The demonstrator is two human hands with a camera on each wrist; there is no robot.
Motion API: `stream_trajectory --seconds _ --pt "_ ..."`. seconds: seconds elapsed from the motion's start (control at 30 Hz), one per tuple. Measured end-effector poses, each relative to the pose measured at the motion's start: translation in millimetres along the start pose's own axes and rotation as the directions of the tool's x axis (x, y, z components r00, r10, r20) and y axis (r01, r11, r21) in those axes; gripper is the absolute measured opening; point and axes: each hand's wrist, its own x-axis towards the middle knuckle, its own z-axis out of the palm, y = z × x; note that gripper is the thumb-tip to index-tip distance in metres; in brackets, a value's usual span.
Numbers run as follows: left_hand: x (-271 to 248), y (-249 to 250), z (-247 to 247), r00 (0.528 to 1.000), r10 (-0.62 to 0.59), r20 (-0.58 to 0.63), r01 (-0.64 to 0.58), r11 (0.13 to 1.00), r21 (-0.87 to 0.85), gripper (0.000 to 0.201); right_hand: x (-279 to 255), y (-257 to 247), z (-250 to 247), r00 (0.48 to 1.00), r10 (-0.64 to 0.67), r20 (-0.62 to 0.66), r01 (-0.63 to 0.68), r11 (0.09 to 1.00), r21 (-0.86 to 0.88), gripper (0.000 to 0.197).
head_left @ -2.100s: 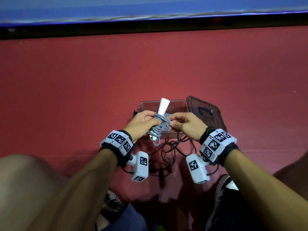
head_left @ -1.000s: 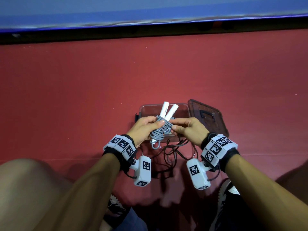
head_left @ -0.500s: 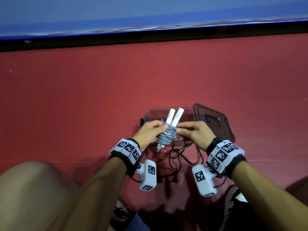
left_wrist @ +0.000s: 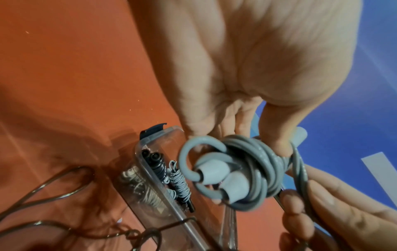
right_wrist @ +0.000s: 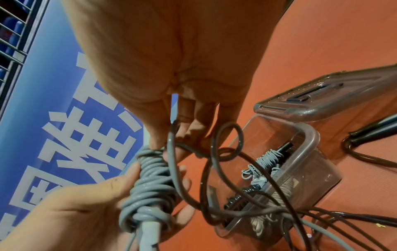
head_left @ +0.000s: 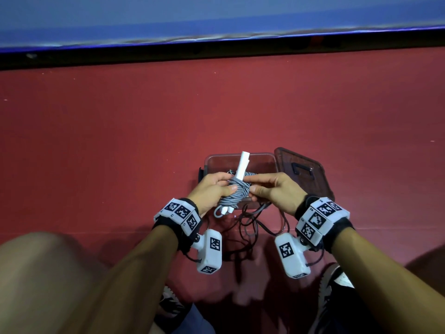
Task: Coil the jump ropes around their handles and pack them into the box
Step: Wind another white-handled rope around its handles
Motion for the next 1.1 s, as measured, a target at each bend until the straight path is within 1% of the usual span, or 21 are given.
stream_trajectory --seconds 0.07,0.13,0.23,0.33,0.37,0.43,0.5,0.53,0.63,0.7,0.77,0.83,1.0,1.1 --pt "1 -1 1 1.000 -0.014 0.022 0.016 0.997 -0.076 0.035 0 0 0 1.000 -0.014 -0.028 0.014 1.000 0.009 0.025" --pt "-1 2 1 0.999 -0.006 0.051 0.011 0.994 -0.107 0.035 0 0 0 0.999 -0.027 -0.044 0.027 1.000 0.007 0.020" --pt "-3 5 1 0.993 0.035 0.115 -0.028 0.998 -0.057 0.029 2 3 0 0.998 -0.023 -0.053 0.022 1.000 -0.017 0.012" --pt "-4 4 2 0.994 0.055 0.098 -0.053 0.998 -0.017 0.027 4 4 -2 0.995 -0.004 -0.096 0.002 1.000 -0.018 0.020" --pt "-4 4 2 0.994 0.059 0.096 -0.057 0.998 -0.017 0.026 4 4 -2 0.995 -0.011 -0.098 0.007 0.999 -0.045 0.017" --pt "-4 5 3 0.994 0.060 0.086 -0.059 0.998 -0.006 0.019 2 1 -2 0.997 -0.032 -0.064 0.025 0.994 -0.107 0.010" --pt "-4 7 2 0.996 0.062 0.059 -0.062 0.998 0.008 0.015 2 0 -1 0.999 -0.038 -0.017 0.036 0.989 -0.143 0.007" --pt "-5 8 2 0.997 0.066 0.045 -0.067 0.998 0.016 0.017 3 0 -1 0.999 -0.033 0.004 0.033 0.988 -0.153 0.006" --pt "-6 8 2 0.998 0.046 0.044 -0.047 0.999 0.023 0.037 6 4 -2 1.000 -0.016 0.027 0.022 0.978 -0.207 0.009" --pt "-6 7 2 0.998 0.026 0.051 -0.026 1.000 0.010 0.037 6 8 -3 1.000 -0.024 0.003 0.024 0.970 -0.240 0.002" --pt "-7 7 2 0.999 0.016 0.052 -0.016 1.000 -0.006 0.029 6 12 -6 0.999 -0.041 -0.025 0.033 0.965 -0.259 0.013" --pt "-8 8 1 0.998 0.018 0.052 -0.017 1.000 -0.020 0.027 5 14 -7 0.998 -0.045 -0.031 0.036 0.969 -0.245 0.018" --pt "-8 13 3 1.000 -0.004 -0.003 0.004 1.000 -0.030 0.025 6 13 -7 0.997 -0.070 -0.012 0.064 0.961 -0.267 0.024" --pt "-7 14 5 1.000 -0.022 -0.022 0.022 1.000 -0.007 0.025 3 8 -4 0.996 -0.090 0.018 0.091 0.962 -0.257 0.019"
